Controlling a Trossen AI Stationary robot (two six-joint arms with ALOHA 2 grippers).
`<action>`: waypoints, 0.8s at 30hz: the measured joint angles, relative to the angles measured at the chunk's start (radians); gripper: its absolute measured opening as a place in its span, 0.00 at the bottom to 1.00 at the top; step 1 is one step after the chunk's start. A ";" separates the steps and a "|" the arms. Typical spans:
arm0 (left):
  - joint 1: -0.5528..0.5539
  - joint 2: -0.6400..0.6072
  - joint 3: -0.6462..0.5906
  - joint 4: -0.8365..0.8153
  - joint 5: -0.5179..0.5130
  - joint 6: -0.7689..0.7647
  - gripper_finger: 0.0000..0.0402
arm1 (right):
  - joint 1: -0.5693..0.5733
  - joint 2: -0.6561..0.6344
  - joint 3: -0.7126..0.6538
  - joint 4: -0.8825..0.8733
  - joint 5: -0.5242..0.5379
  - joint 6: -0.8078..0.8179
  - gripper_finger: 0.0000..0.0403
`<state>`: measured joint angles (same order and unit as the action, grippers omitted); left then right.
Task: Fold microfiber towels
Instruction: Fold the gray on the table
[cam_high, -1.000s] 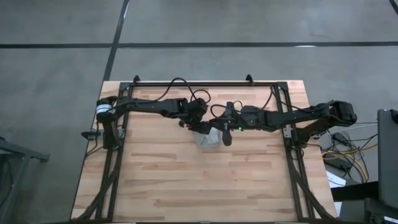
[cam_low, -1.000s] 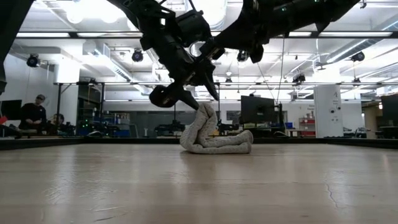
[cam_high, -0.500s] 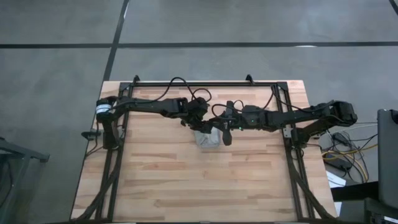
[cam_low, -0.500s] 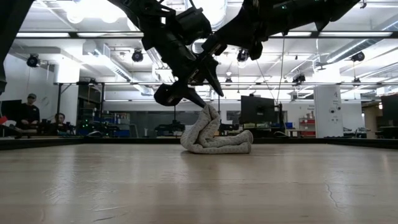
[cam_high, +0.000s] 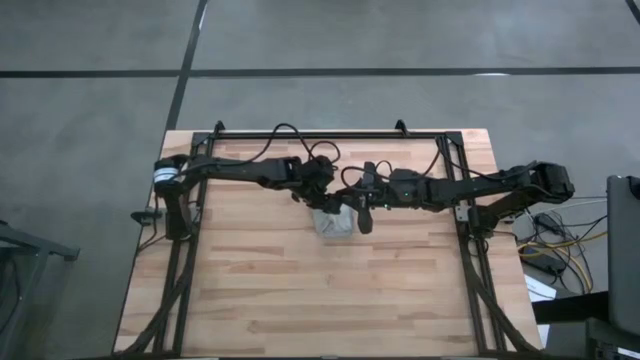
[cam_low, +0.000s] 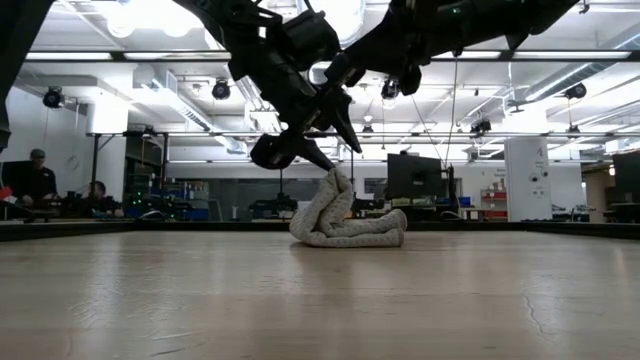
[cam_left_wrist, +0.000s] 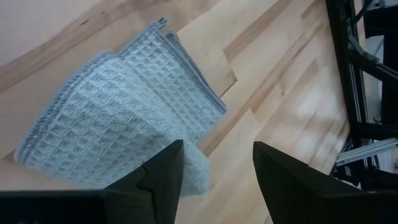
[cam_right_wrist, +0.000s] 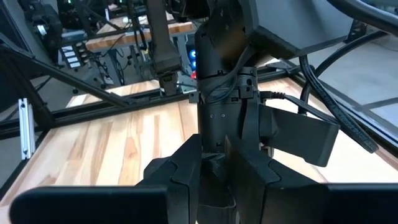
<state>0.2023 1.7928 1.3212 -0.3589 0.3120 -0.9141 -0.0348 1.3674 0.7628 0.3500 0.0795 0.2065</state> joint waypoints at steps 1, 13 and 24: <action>0.001 -0.005 0.000 -0.004 -0.001 -0.001 0.49 | 0.000 0.000 0.000 0.004 0.000 0.000 0.17; 0.002 -0.016 0.042 -0.224 -0.066 -0.037 0.49 | 0.000 0.003 -0.002 -0.004 0.001 0.003 0.17; 0.002 -0.017 0.034 -0.207 -0.070 -0.063 0.49 | 0.000 0.002 -0.002 -0.002 0.003 0.003 0.17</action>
<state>0.2045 1.7760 1.3550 -0.5661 0.2424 -0.9768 -0.0349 1.3697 0.7612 0.3481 0.0829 0.2093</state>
